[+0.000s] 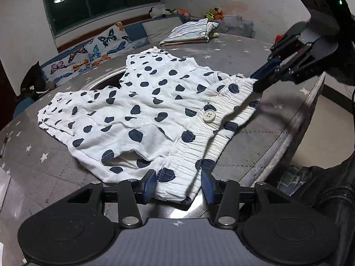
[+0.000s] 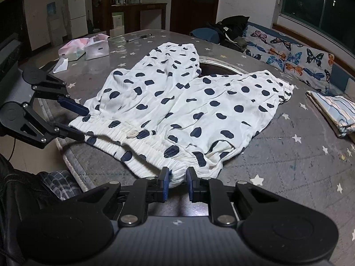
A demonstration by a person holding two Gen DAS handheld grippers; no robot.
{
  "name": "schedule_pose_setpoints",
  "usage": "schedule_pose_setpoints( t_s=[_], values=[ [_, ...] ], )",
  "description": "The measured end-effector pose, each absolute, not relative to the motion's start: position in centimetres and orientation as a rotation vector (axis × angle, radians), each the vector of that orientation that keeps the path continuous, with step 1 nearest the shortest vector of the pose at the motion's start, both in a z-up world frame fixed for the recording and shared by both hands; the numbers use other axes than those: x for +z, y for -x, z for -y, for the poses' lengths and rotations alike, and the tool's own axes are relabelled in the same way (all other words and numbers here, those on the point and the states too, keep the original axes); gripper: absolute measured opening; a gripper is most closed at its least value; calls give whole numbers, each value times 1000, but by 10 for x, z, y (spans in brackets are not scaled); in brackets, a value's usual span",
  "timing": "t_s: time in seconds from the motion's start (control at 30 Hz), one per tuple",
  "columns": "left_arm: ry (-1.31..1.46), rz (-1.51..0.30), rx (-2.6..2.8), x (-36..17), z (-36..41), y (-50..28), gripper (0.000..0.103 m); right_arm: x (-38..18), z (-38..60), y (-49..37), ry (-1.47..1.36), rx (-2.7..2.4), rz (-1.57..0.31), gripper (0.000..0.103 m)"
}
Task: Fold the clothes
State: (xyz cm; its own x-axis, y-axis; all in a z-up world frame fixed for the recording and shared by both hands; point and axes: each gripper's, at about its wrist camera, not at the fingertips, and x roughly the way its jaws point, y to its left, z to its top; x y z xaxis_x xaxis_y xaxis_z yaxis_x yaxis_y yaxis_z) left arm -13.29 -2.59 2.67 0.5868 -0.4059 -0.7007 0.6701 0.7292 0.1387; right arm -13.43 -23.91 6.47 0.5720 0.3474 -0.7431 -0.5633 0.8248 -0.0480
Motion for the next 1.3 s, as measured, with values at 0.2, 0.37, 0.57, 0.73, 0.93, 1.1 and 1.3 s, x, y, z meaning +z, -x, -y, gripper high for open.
schedule_pose_setpoints(
  t_s=[0.2, 0.37, 0.57, 0.73, 0.93, 1.1, 1.3],
  values=[
    [-373, -709, -663, 33, 20, 130, 14, 62, 240, 134, 283, 535, -798, 17],
    [-286, -709, -713, 53, 12, 134, 10, 72, 243, 137, 278, 540, -766, 12],
    [-284, -786, -745, 45, 11, 131, 14, 69, 248, 138, 282, 546, -807, 10],
    [-268, -756, -745, 60, 0, 130, 21, 78, 255, 137, 250, 546, -793, 11],
    [-195, -691, -721, 81, -14, 111, 21, 84, 255, 119, 219, 537, -763, 12],
    [-138, -655, -648, 80, -11, 82, 18, 74, 246, 96, 197, 533, -762, 23],
    [-113, -679, -534, 51, -2, 41, 17, 56, 242, 78, 180, 502, -782, 33]
  ],
)
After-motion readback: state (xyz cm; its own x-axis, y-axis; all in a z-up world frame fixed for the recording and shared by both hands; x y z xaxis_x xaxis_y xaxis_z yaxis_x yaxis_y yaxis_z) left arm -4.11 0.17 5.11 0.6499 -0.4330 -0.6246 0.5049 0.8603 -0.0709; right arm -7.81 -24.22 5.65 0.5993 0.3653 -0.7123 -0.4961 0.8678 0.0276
